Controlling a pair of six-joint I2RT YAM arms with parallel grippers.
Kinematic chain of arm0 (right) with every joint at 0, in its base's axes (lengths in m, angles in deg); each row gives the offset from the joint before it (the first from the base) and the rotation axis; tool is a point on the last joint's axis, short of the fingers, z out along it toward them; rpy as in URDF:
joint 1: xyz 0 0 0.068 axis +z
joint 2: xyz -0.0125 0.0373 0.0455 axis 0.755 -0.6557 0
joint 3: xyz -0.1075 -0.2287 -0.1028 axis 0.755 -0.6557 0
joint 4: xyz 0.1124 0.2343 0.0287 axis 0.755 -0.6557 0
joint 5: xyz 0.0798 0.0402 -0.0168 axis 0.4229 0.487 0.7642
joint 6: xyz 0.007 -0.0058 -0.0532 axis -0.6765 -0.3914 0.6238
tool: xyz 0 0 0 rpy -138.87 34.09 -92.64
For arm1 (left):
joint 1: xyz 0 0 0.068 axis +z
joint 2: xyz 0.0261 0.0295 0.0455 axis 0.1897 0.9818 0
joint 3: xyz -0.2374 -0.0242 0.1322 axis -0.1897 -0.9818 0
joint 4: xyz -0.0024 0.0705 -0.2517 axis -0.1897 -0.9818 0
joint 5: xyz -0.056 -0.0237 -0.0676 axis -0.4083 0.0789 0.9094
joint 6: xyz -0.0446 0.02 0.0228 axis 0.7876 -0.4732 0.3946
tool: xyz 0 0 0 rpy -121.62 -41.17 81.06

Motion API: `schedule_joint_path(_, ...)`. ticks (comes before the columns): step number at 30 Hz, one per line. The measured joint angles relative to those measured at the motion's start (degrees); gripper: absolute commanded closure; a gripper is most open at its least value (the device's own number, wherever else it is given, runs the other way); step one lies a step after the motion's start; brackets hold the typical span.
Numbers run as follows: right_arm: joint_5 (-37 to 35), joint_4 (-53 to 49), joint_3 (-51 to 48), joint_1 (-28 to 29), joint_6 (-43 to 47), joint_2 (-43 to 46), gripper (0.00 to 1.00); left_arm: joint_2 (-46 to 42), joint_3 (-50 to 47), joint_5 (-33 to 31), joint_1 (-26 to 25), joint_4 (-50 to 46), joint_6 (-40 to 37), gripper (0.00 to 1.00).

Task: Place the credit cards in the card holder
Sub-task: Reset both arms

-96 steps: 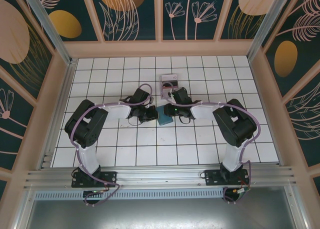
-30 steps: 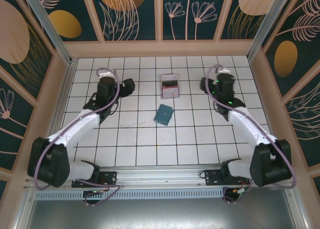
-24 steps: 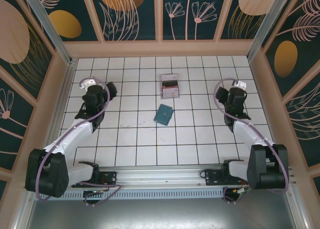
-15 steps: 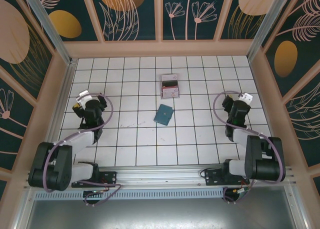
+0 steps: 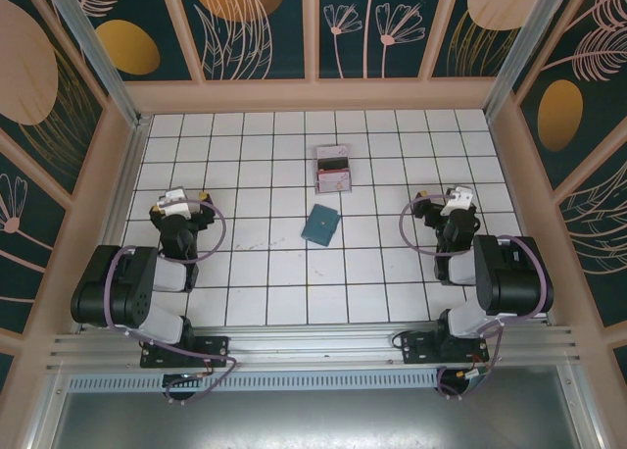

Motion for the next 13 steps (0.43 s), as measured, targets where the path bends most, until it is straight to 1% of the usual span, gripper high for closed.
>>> schedule_joint_path(8, 1.86, 0.87, 0.00, 0.00, 0.76, 0.00, 0.01, 0.00, 0.13, 2.56, 0.00, 2.45, -0.70, 0.01)
schedule_joint_path(13, 1.90, 0.98, 0.00, 0.00, 0.76, 0.00, 0.01, 0.00, 0.13, 2.97, 0.00, 2.67, -0.92, 0.01)
